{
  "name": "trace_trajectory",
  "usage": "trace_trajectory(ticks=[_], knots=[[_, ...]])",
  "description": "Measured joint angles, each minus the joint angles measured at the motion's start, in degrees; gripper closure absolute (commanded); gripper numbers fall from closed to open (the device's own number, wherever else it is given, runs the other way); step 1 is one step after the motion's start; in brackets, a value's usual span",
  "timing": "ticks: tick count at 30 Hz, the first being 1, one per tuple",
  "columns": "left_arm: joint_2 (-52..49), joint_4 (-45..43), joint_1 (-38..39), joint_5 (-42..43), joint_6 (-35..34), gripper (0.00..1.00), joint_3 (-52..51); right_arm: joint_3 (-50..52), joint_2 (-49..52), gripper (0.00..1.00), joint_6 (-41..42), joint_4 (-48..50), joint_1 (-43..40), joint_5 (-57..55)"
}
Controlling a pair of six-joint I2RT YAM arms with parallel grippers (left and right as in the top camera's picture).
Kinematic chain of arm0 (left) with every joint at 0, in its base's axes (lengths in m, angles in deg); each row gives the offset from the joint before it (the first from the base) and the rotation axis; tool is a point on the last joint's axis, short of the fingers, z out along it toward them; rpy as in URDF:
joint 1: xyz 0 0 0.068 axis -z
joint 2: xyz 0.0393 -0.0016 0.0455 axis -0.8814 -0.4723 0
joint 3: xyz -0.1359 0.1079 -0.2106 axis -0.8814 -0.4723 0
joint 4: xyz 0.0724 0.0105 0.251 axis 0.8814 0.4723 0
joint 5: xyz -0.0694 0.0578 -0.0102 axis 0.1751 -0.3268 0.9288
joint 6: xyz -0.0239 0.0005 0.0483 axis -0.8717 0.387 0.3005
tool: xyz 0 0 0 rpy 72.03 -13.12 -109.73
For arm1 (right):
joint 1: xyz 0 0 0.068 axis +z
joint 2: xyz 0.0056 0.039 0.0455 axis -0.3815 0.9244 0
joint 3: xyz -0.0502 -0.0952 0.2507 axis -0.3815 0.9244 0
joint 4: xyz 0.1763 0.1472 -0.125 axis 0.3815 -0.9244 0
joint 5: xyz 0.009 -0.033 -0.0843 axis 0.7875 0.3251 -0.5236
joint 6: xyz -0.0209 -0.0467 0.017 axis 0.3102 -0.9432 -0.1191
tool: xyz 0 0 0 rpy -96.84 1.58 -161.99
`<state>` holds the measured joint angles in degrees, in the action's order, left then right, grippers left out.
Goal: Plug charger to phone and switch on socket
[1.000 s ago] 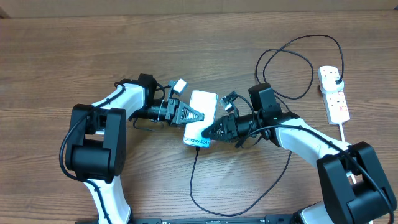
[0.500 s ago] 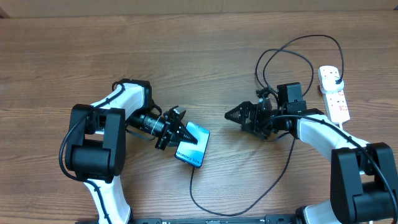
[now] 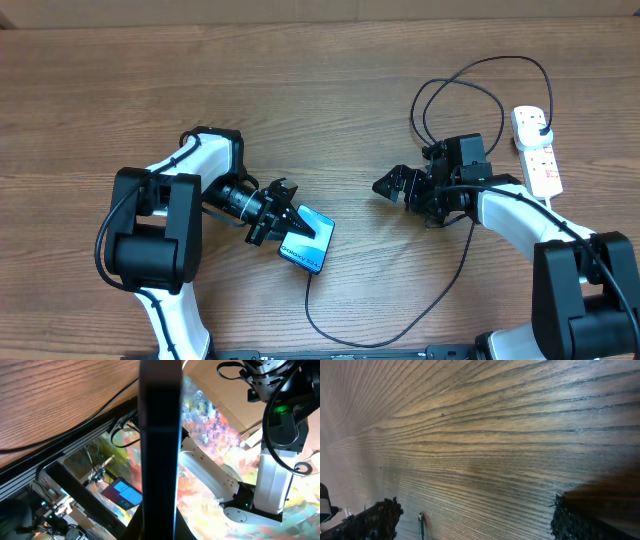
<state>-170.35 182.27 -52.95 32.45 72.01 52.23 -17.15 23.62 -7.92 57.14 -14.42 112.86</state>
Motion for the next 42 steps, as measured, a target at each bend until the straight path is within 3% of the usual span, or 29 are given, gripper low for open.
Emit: trace_trajectory(ticks=[18, 27, 42], knots=[[0.0, 1.7, 1.0, 1.1, -0.5, 0.96, 0.0, -0.1, 0.0, 0.0, 0.2, 0.0, 0.0, -0.5], [0.0, 1.7, 6.6, 1.5, -7.0, 0.96, 0.0, -0.1, 0.0, 0.0, 0.3, 0.0, 0.0, -0.5], [0.0, 1.7, 19.5, 8.3, -8.9, 0.96, 0.0, -0.1, 0.0, 0.0, 0.4, 0.1, 0.0, -0.5]])
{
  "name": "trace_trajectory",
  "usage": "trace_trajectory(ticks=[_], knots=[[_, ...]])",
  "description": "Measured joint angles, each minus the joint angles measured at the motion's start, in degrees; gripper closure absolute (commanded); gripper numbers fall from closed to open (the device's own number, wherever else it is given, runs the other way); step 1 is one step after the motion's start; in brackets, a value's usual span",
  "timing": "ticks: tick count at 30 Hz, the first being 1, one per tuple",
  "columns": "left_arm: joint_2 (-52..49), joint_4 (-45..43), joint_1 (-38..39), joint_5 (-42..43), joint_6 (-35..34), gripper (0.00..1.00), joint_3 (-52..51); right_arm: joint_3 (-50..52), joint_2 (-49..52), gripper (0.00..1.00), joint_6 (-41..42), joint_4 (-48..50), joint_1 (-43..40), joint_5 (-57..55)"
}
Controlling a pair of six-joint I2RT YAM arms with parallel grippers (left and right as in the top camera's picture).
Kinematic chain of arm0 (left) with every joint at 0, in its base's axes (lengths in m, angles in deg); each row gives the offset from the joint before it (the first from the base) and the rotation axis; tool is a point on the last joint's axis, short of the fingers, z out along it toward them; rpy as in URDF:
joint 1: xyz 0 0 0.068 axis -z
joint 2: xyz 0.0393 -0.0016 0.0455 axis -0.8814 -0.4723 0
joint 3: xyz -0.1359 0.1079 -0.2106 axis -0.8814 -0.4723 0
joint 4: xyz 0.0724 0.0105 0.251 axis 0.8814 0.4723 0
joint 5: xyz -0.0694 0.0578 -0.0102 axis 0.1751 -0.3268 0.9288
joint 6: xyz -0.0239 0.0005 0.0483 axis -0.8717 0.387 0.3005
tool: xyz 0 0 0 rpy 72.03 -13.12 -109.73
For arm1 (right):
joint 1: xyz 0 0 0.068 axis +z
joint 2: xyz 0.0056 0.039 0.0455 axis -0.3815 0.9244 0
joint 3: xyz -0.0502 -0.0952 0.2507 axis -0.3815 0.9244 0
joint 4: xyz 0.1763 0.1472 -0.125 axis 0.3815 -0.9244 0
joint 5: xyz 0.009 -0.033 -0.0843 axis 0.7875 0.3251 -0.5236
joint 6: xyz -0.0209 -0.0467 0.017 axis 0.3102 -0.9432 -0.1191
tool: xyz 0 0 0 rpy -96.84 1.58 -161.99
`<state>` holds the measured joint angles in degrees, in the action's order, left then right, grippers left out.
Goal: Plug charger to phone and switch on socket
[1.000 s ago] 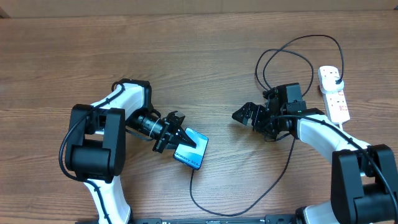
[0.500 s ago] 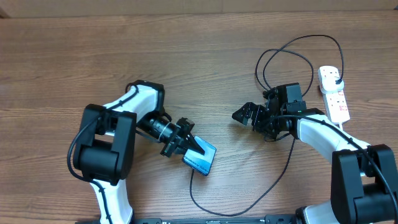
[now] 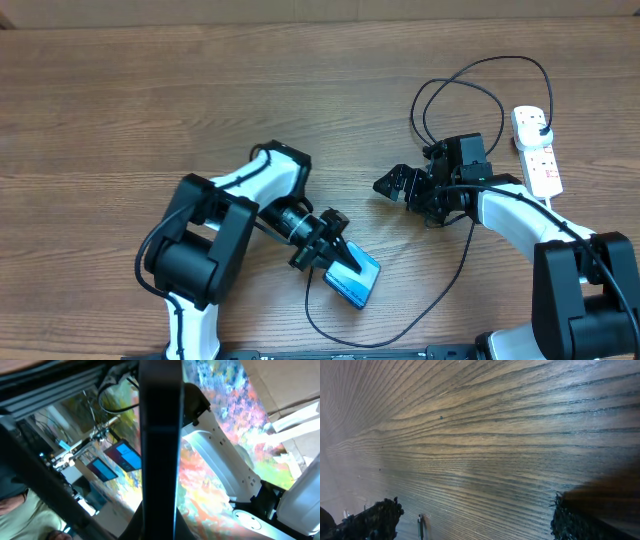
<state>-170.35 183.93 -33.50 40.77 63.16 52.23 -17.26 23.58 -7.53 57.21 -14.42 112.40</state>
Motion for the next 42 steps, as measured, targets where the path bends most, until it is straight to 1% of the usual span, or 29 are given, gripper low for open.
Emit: trace_trajectory(ticks=[9, 18, 22, 31, 42], knots=[[0.0, -0.2, 3.6, 3.2, -0.4, 0.96, 0.0, 0.0, 0.0, 0.0, 0.0, 0.0, 0.0, 0.0], [0.0, -1.3, 3.6, 3.6, -1.7, 0.96, 0.0, 0.0, 0.0, 0.0, 0.0, 0.0, 0.0, 0.0], [0.0, 0.2, 3.6, 3.5, -1.9, 0.96, 0.0, 0.0, 0.0, 0.0, 0.0, 0.0, 0.0, 0.0], [0.0, 0.2, 3.4, 3.5, -1.9, 0.96, 0.0, 0.0, 0.0, 0.0, 0.0, 0.0, 0.0, 0.0], [0.0, 0.2, 0.4, 3.5, -1.9, 0.96, 0.0, 0.0, 0.0, 0.0, 0.0, 0.0, 0.0, 0.0]])
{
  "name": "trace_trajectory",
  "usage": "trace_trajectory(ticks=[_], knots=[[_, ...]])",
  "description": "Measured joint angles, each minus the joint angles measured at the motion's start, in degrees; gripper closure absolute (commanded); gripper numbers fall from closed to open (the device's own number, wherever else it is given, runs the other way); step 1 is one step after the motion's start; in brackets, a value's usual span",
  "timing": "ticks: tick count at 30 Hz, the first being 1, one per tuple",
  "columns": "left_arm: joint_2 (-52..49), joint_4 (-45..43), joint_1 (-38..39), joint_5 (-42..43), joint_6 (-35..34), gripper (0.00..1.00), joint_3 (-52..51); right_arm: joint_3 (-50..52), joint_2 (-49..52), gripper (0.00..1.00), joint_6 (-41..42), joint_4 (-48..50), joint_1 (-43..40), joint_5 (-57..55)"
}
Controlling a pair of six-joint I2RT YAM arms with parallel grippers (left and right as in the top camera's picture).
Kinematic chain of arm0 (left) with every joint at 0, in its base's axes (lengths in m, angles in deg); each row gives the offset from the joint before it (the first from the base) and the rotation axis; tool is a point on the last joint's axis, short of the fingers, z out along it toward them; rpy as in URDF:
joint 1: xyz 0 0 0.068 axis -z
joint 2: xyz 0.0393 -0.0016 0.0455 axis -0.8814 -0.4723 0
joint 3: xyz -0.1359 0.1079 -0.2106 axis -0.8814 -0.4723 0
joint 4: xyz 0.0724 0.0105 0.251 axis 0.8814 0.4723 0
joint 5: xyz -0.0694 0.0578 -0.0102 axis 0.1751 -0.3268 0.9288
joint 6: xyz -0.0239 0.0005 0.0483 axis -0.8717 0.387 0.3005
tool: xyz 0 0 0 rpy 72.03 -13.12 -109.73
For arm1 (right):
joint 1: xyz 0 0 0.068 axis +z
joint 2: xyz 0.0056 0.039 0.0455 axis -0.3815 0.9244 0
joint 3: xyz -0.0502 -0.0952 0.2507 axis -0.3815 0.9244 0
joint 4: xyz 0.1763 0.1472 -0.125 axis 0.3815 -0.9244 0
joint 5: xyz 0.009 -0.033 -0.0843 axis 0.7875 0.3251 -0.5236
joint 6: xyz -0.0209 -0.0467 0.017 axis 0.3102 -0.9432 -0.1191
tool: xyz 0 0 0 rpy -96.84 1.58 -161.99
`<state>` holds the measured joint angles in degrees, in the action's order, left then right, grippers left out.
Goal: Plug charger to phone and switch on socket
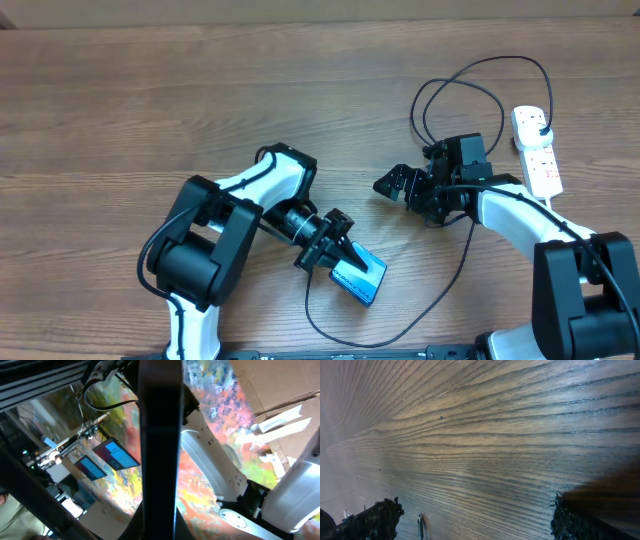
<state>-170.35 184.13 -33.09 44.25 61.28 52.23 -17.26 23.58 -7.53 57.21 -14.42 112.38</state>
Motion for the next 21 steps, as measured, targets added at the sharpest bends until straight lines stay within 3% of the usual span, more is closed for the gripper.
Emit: trace_trajectory(ticks=[13, 21], knots=[[0.0, 0.0, -9.9, -4.8, -2.9, 0.96, 0.0, 0.0, 0.0, 0.0, 0.0, 0.0, 0.0, 0.0], [0.0, 0.0, -11.0, -7.5, -6.1, 0.96, 0.0, 0.0, 0.0, 0.0, 0.0, 0.0, 0.0, 0.0]])
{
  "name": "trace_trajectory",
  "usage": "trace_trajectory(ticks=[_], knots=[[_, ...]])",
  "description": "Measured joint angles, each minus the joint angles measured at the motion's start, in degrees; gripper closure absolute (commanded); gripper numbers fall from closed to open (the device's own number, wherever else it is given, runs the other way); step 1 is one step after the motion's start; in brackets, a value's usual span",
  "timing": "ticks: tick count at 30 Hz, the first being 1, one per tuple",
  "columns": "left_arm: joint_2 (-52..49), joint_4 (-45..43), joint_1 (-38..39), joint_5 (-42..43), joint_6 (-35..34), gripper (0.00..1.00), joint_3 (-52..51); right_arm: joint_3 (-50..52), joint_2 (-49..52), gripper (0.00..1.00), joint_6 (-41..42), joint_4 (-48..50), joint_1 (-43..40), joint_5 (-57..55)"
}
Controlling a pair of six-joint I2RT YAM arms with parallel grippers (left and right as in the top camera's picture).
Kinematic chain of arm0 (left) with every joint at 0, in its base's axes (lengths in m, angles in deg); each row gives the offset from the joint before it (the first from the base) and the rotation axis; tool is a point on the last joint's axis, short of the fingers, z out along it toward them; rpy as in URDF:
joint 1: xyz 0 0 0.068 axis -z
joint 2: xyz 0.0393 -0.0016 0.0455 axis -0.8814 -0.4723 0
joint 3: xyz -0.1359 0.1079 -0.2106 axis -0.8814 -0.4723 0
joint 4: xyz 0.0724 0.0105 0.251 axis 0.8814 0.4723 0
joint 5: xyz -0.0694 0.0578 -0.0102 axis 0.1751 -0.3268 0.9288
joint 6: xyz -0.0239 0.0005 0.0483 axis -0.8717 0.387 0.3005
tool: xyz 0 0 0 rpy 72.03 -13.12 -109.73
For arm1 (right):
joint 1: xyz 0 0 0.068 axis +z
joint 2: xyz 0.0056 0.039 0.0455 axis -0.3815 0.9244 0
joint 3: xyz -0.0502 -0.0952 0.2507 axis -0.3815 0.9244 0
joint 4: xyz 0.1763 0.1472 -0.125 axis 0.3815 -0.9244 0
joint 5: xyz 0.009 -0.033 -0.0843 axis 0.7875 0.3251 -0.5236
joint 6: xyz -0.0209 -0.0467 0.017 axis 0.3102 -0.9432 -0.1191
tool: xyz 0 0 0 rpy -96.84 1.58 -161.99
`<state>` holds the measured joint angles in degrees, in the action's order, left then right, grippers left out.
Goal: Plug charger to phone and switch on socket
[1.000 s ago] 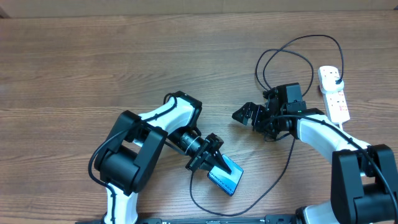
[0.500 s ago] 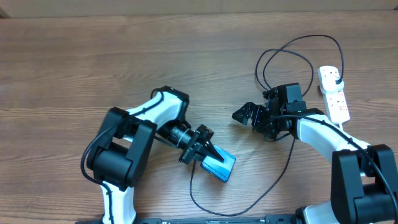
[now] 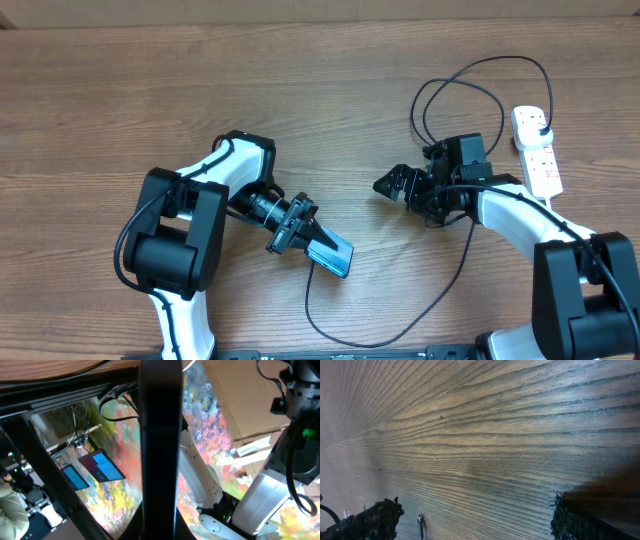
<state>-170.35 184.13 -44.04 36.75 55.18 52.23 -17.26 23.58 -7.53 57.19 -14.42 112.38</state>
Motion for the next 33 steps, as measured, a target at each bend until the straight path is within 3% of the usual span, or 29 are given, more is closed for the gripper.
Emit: trace_trajectory(ticks=[12, 33], knots=[[0.0, 0.0, 0.0, -0.3, -4.2, 0.96, 0.0, 0.0, 0.0, 0.0, 0.0, 0.0, 0.0, 0.0], [0.0, 0.0, 0.0, 2.4, -5.5, 0.96, 0.0, 0.0, 0.0, 0.0, 0.0, 0.0, 0.0, 0.0]])
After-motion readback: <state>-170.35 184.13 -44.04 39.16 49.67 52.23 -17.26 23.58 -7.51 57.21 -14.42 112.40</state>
